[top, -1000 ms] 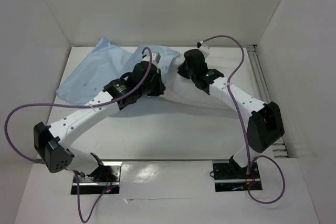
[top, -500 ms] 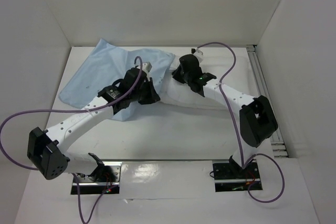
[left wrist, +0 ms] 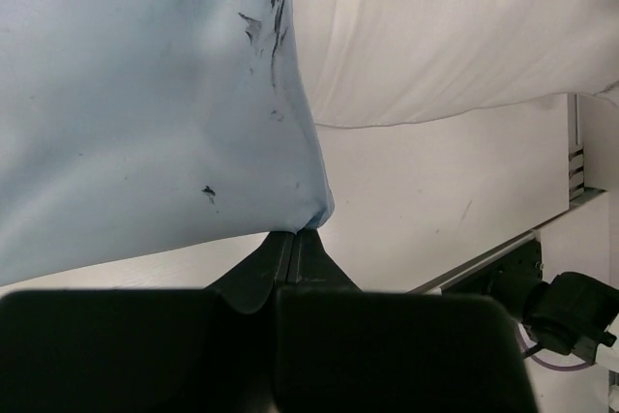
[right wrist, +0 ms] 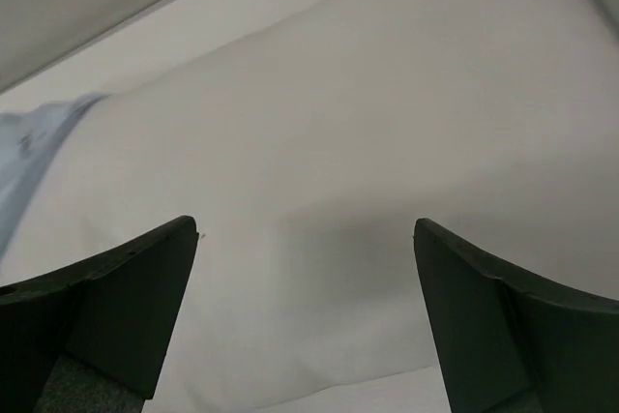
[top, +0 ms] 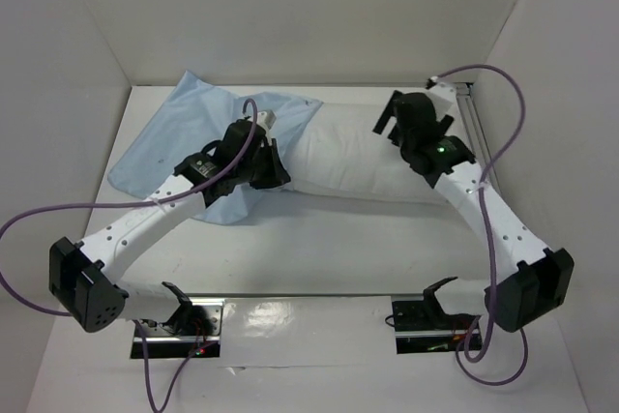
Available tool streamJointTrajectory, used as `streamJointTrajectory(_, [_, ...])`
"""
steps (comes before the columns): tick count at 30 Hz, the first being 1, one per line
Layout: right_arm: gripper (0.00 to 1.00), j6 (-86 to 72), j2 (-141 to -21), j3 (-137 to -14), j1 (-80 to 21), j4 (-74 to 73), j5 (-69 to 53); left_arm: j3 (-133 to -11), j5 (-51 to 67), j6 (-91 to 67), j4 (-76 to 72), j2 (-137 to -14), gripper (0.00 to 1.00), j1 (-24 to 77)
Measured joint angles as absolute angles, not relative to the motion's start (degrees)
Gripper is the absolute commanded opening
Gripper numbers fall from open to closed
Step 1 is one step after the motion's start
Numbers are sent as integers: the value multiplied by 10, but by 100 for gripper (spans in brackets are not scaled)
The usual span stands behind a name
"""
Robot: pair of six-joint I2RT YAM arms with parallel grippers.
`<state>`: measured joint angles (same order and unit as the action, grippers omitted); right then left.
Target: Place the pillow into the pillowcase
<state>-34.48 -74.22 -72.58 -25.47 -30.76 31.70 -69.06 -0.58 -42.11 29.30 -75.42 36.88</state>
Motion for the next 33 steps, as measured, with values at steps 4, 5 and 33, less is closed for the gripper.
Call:
streamJointTrajectory(4, [100,-325,-722,-692,-134,-331,308,-713,-6,-420,296,-768,0,370])
streamJointTrajectory(5, [96,-320,-724,-672,-106,-335,296,-720,-6,-420,299,-774,0,371])
streamJointTrajectory(33, [0,-454,-556,-400,-251,-244,124,-1051,102,-327,493,-1072,62,453])
